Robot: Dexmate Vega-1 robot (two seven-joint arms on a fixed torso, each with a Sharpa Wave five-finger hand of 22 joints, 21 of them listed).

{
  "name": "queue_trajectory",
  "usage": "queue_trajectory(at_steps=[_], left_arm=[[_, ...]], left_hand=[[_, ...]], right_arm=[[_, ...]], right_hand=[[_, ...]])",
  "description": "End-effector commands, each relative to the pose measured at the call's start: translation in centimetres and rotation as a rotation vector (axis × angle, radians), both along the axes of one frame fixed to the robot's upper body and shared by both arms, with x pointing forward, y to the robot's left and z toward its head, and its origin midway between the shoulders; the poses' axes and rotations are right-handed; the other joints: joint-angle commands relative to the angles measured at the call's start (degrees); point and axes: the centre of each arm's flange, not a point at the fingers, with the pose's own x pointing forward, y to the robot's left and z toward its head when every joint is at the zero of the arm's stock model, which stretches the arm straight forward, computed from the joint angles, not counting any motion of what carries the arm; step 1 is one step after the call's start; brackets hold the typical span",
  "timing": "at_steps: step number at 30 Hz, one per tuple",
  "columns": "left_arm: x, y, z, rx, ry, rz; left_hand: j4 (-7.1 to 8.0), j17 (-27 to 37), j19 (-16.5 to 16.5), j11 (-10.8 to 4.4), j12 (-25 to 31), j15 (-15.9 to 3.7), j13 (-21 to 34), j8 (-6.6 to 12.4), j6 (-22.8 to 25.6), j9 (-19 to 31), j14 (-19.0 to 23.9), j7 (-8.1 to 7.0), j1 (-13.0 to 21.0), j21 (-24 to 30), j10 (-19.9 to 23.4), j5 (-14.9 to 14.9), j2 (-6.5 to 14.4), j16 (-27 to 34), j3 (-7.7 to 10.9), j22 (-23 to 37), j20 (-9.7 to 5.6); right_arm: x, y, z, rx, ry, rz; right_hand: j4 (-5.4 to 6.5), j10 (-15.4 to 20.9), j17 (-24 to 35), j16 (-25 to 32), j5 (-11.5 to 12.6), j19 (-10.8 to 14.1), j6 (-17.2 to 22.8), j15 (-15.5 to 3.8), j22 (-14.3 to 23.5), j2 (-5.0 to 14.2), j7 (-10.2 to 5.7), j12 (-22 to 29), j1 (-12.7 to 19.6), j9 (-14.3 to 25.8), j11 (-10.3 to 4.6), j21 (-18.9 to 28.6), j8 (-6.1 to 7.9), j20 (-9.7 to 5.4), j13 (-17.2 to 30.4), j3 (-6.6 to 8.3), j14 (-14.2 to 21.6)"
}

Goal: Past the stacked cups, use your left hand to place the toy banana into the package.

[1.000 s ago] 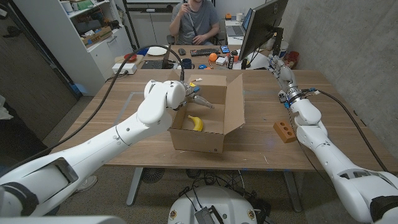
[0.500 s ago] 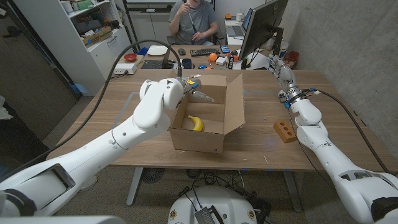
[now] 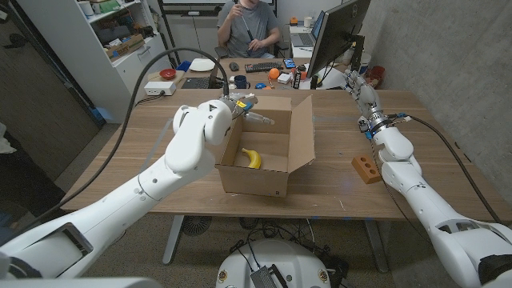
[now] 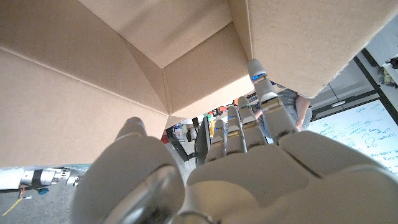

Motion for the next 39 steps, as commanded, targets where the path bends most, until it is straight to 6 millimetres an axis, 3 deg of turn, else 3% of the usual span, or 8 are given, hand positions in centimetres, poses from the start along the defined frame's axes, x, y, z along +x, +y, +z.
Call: queue_trajectory(at_steps=[1,13,18,26,31,39], left_arm=[[-1.4,0.8,0.4,-0.039,-0.082,-0.026],[-2.5,1.0,0.6,-0.031,-0.185,-0.024],[-2.9,0.9,0.7,-0.007,-0.218,-0.02],[-3.6,0.9,1.0,-0.004,-0.291,-0.016],[-3.8,0.8,1.1,-0.012,-0.302,-0.022],[-4.2,0.9,1.7,-0.032,-0.345,-0.018]], left_hand=[[0.08,0.1,-0.47,-0.27,-0.01,-0.19,0.17,-0.14,-0.72,-0.03,-0.59,2.03,0.56,-0.67,-0.73,0.41,-0.01,0.14,-0.26,0.29,0.05],[0.71,0.1,-4.82,-1.62,0.4,-2.21,0.19,0.09,-2.55,-0.07,-0.68,-0.36,-0.44,-4.43,-2.38,0.6,0.05,0.82,-1.57,0.26,0.15],[0.83,0.08,-6.22,-1.31,0.22,-1.66,0.19,0.02,-3.3,-0.08,-1.55,-0.84,-0.66,-5.57,-3.52,0.68,-0.03,0.59,-2.01,0.27,0.15],[0.73,0.08,-11.96,-3.63,0.24,-2.55,0.25,-0.08,-6.38,-0.09,-6.65,-2.18,-0.43,-8.67,-6.86,1.38,-0.43,-0.07,-3.43,0.32,0.13],[0.81,0.09,-14.3,-3.19,0.18,-1.62,0.27,-0.28,-8.64,-0.15,-9.76,-2.04,-0.5,-8.93,-8.66,1.79,-0.55,-0.15,-4.27,0.36,0.17],[0.88,0.09,-14.92,-2.66,0.28,-1.48,0.28,-0.36,-9.72,-0.17,-10.44,-2.3,-0.6,-8.87,-9.15,1.95,-0.58,-0.01,-4.63,0.38,0.15]], right_arm=[[0.0,0.3,0.0,-0.001,0.0,0.0],[0.3,0.6,0.1,-0.003,0.003,-0.001],[0.5,0.6,0.0,0.002,0.009,0.003],[0.6,0.6,0.0,-0.002,0.008,-0.004],[0.8,0.6,-0.1,-0.002,0.016,0.003],[1.0,0.4,-0.3,0.001,0.021,0.0]], right_hand=[[-0.39,0.27,0.21,0.11,0.45,0.38,0.25,-0.75,0.09,-0.26,0.2,-0.18,0.11,0.3,0.02,0.04,0.01,-1.44,0.27,0.04,0.29],[-0.45,0.32,0.2,0.09,0.46,0.38,0.23,-0.71,0.09,-0.26,0.27,-0.19,0.12,0.3,0.07,0.02,-0.01,-1.45,0.27,0.02,0.31],[-0.48,0.31,0.2,0.08,0.46,0.39,0.24,-0.7,0.09,-0.26,0.26,-0.21,0.12,0.3,0.04,0.02,-0.01,-1.46,0.27,0.02,0.29],[-0.51,0.42,0.19,0.11,0.47,0.39,0.25,-0.66,0.09,-0.26,0.32,-0.18,0.11,0.3,0.13,0.02,-0.01,-1.53,0.27,-0.01,0.41],[-0.53,0.44,0.19,0.11,0.47,0.35,0.27,-0.6,0.09,-0.26,0.33,-0.19,0.1,0.3,0.14,0.0,-0.01,-1.55,0.28,-0.02,0.46],[-0.53,0.44,0.2,0.11,0.48,0.37,0.28,-0.68,0.09,-0.24,0.35,-0.2,0.07,0.3,0.12,0.01,-0.01,-1.72,0.28,-0.04,0.47]])
